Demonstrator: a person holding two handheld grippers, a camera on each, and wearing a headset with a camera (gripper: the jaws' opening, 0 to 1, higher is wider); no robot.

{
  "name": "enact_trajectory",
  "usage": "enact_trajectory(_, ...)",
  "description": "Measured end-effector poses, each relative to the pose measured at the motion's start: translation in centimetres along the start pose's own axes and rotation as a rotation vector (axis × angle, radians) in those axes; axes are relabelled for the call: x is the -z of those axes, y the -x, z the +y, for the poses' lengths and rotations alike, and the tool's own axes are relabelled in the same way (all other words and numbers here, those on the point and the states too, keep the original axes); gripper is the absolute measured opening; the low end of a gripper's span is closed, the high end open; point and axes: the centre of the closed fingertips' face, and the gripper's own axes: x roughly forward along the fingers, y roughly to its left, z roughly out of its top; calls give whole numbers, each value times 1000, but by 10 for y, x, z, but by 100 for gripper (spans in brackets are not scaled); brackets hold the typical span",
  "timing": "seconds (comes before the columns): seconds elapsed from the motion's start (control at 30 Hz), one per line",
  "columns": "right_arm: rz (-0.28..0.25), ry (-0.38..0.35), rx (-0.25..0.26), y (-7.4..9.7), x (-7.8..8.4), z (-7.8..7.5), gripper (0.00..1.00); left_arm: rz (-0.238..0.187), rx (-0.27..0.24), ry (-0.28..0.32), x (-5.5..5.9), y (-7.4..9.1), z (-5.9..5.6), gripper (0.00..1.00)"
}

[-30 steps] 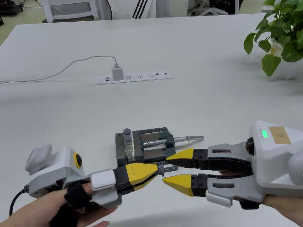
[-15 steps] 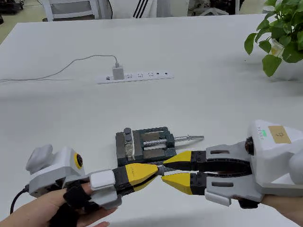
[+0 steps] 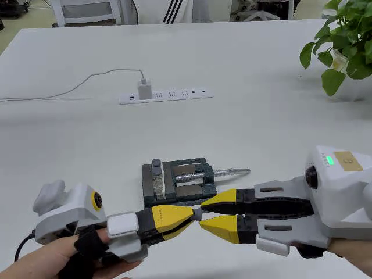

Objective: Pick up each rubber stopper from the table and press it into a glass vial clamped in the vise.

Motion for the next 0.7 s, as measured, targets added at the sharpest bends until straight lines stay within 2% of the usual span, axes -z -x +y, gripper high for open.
enact_trajectory(0.03, -9, -24, -8, 0, -1, 0, 6, 1, 5, 1, 0, 0, -1, 3)
enact_trajectory(0.3, -6, -33, -3, 0, -1, 0, 5, -5, 1, -14, -2, 1, 0, 4)
enact_trajectory(0.5, 9, -44, -16, -1, 3, 2, 5, -13, -3, -16, 2, 3, 4, 4)
enact_trajectory(0.7, 23, -67, -31, -8, 10, 1, 5, -44, -34, -89, 0, 7, 8, 4)
